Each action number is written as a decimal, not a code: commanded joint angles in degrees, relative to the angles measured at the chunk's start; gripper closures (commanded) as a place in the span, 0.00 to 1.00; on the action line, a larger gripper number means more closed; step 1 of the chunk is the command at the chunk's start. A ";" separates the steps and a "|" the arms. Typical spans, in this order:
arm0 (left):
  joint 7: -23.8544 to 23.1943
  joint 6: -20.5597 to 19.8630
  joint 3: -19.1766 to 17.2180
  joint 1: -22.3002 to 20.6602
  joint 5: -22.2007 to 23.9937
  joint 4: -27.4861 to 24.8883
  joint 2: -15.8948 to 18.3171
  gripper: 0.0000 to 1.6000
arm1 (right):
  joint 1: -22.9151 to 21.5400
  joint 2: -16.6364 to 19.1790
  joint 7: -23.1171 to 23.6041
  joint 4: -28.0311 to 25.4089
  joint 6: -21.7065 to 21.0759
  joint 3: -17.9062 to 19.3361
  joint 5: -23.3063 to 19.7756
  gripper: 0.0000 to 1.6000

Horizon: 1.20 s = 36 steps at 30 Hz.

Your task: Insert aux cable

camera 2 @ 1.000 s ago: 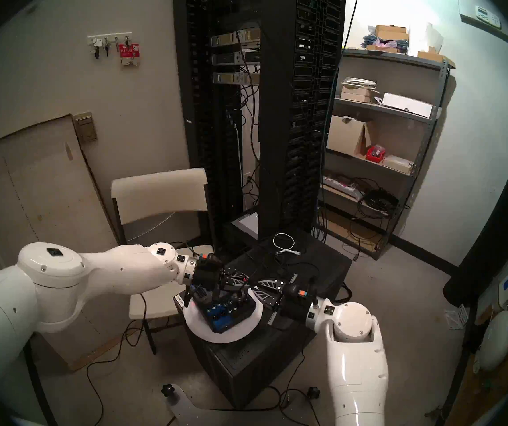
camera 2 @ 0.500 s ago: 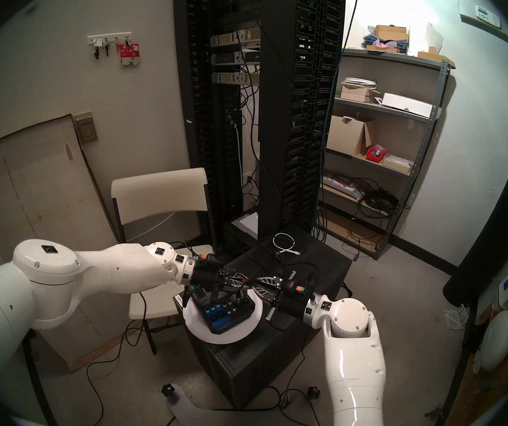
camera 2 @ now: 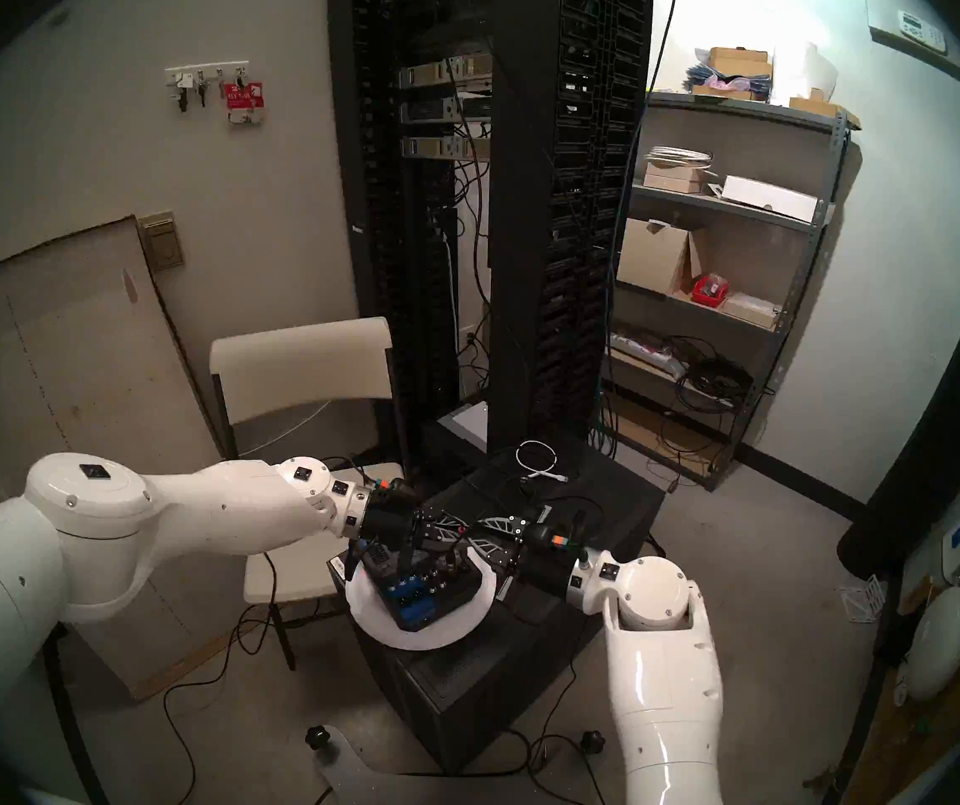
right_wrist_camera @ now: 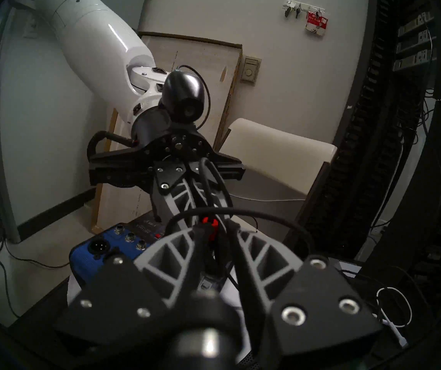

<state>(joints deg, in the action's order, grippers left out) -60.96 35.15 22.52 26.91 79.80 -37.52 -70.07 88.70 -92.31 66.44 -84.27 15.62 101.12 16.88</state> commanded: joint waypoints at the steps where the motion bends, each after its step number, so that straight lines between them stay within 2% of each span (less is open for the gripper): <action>1: -0.27 0.25 -0.41 -0.42 0.12 0.23 -0.84 1.00 | -1.10 -0.45 0.34 -1.05 0.29 -0.13 -0.94 0.51; 14: -0.49 0.27 -0.39 -0.36 0.15 0.40 -1.06 1.00 | -1.31 -0.73 0.56 -1.08 0.31 -0.74 -0.87 0.54; 18: -0.49 0.27 -0.38 -0.37 0.16 0.34 -1.03 1.00 | -1.37 -0.76 0.47 -0.98 0.12 -0.87 -0.64 0.66; 19: -0.51 0.27 -0.38 -0.37 0.17 0.35 -1.04 1.00 | -1.37 -0.78 0.44 -0.93 0.14 -0.85 -0.59 0.82; 21: -0.49 0.27 -0.38 -0.38 0.15 0.35 -1.05 1.00 | -1.29 -0.77 0.39 -0.96 -0.13 -0.84 -0.46 0.97; 22: -0.47 0.26 -0.37 -0.38 0.14 0.37 -1.07 1.00 | -1.26 -0.77 0.43 -0.87 -0.08 -0.73 -0.45 0.99; 36: -0.37 0.21 -0.34 -0.52 0.08 0.76 -1.38 1.00 | -0.87 -0.07 1.07 -0.91 -0.94 -0.66 -0.17 1.00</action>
<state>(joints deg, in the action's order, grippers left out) -61.56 35.29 22.56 26.98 79.83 -36.76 -70.67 88.25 -92.64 66.88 -84.35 15.30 100.56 16.85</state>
